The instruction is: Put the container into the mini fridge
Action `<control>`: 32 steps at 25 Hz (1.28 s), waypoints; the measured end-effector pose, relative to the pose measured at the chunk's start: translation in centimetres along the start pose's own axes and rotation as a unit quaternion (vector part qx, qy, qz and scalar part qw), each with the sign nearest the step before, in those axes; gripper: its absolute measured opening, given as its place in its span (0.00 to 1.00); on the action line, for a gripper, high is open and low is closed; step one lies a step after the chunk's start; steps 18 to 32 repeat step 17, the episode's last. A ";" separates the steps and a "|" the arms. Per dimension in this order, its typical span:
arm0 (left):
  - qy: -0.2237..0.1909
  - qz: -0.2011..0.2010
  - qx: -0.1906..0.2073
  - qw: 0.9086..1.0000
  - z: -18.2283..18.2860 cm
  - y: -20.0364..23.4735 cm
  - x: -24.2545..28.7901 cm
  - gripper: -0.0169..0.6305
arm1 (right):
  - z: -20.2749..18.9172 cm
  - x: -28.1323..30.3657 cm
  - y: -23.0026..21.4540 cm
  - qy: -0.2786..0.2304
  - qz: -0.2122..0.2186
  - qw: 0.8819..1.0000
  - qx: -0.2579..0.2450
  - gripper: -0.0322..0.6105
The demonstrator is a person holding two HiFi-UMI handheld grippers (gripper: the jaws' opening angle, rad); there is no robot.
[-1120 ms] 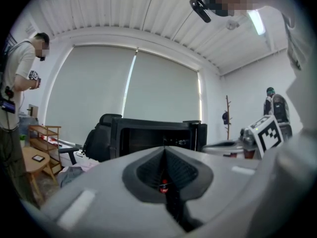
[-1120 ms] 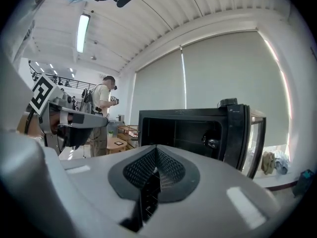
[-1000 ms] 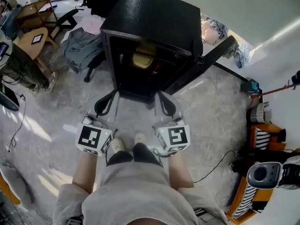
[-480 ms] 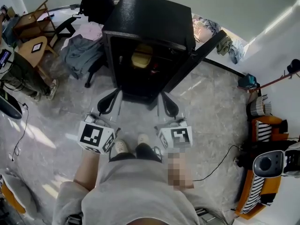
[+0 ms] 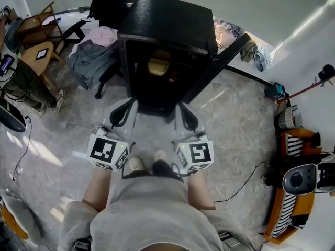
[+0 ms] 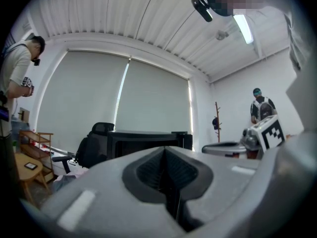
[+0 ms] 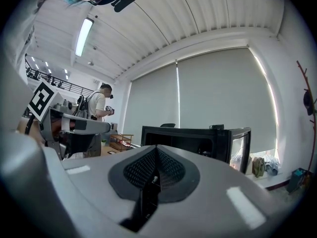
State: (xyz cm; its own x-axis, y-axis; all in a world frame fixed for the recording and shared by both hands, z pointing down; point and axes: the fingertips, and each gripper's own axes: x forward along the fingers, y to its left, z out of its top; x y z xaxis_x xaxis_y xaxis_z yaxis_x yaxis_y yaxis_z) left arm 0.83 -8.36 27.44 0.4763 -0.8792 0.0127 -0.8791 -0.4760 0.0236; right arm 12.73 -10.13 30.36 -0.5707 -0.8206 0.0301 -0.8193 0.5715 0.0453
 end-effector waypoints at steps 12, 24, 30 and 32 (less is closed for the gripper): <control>-0.006 0.003 0.000 1.000 0.4 1.2 -0.4 0.03 | 1.3 0.8 1.0 -0.012 0.003 1.000 -0.003 0.05; -0.010 0.005 0.000 1.000 0.5 1.6 -0.1 0.03 | 1.5 1.2 1.1 -0.018 0.006 1.000 -0.003 0.05; -0.010 0.005 0.000 1.000 0.5 1.6 -0.1 0.03 | 1.5 1.2 1.1 -0.018 0.006 1.000 -0.003 0.05; -0.010 0.005 0.000 1.000 0.5 1.6 -0.1 0.03 | 1.5 1.2 1.1 -0.018 0.006 1.000 -0.003 0.05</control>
